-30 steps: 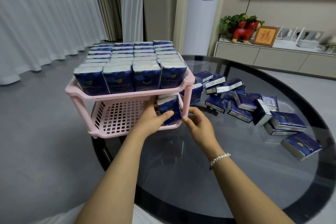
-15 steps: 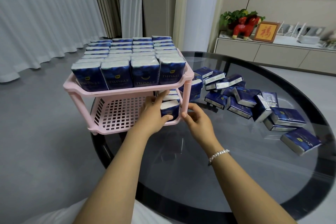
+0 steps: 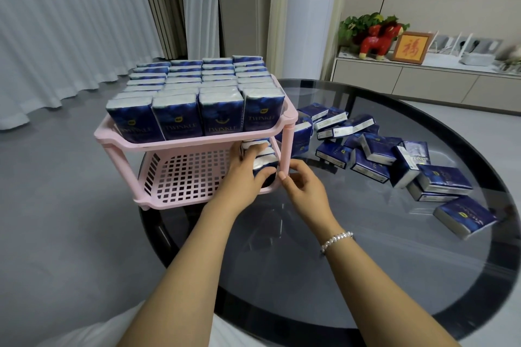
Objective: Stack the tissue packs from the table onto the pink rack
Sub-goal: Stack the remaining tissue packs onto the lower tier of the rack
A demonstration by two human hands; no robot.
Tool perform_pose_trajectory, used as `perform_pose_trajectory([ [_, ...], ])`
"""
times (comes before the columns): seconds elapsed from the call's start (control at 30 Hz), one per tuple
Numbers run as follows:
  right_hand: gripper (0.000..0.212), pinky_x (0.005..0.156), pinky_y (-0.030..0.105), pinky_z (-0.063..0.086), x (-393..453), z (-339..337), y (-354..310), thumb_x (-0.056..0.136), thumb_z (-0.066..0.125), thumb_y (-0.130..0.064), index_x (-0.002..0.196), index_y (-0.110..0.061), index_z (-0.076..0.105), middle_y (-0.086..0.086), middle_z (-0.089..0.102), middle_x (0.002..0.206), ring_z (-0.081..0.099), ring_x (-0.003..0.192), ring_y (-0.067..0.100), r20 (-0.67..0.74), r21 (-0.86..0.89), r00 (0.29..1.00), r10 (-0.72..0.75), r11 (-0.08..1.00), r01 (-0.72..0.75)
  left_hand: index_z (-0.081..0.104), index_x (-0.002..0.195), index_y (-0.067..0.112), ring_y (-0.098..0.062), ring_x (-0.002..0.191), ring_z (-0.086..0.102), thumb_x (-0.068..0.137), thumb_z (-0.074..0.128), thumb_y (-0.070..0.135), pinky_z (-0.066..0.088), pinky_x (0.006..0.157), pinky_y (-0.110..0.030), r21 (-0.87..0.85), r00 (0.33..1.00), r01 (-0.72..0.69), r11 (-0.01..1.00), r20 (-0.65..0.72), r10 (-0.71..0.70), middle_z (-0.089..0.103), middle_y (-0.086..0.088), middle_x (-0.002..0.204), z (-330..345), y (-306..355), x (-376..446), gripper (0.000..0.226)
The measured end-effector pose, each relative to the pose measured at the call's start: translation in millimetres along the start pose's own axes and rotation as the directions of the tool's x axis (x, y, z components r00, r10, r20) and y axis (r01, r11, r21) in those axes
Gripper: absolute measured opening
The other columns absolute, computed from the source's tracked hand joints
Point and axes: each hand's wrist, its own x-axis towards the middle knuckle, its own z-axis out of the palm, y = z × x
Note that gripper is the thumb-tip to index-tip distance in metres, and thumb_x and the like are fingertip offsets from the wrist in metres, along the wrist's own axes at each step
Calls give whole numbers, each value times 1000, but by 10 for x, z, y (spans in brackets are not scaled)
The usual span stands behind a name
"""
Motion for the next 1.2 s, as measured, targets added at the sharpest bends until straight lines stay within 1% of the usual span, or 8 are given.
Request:
perform_pose_trajectory([
  [0.3,20,72,3,44,-47,-14,-54,92,57,-23,111,-27,58,-11,63,103,59,90,-1,6,-22,1000,-2,1000,2,12,148,28,-22,138,28,81,69,39,30,109,-36,-135,998,8,991,-64,-17,13,-2,152,-19,13,-137,89],
  [0.4,21,74,7,46,-83,-48,-114,93,56,-23,112,-30,58,-13,63,103,59,91,-1,3,-13,1000,10,1000,-10,27,142,23,-23,136,28,74,71,47,33,109,-42,-52,983,-10,999,-182,0,22,-5,145,-19,51,-255,85],
  [0.57,20,76,15,46,-150,-248,-235,92,56,-20,111,-23,62,-10,65,103,61,92,5,-75,-41,997,28,999,-32,59,103,11,-21,101,50,78,52,47,37,92,-31,56,887,-189,980,-418,195,49,0,106,-5,222,-462,44],
  [0.67,19,78,18,46,-212,-490,-260,91,57,-19,109,-19,63,-7,64,102,59,89,5,-150,-112,989,11,993,-28,61,100,15,-15,93,54,82,47,42,48,87,-39,-54,926,-239,970,-314,210,47,10,100,53,424,-518,36],
  [0.77,18,72,12,42,-295,-776,-230,92,56,-19,108,-18,63,-6,62,101,58,86,4,-221,-180,975,0,983,-41,61,104,18,-15,96,57,88,53,33,48,91,-41,-117,955,-228,967,-220,199,49,10,101,188,622,-492,23],
  [0.93,20,83,23,42,-279,-1245,-76,91,57,-16,109,-12,64,4,60,106,56,94,14,-352,-312,936,-10,944,-107,61,109,19,-9,100,56,92,56,24,44,98,-30,-151,980,-187,971,-89,175,49,9,105,458,905,-282,18],
  [1.03,24,93,37,37,-173,-1469,0,88,60,-17,111,-11,64,9,59,108,49,108,30,-437,-468,898,-52,866,-177,58,113,19,-8,102,53,95,53,26,39,95,-21,-144,991,-133,981,-4,134,49,8,109,652,1029,-112,21],
  [1.2,37,101,40,24,95,-1843,50,91,52,-35,126,-23,56,6,49,135,36,123,31,-466,-645,885,-12,689,-330,54,126,21,-18,119,49,96,48,34,39,105,-37,-119,989,-89,989,105,102,50,1,128,1048,1111,288,34],
])
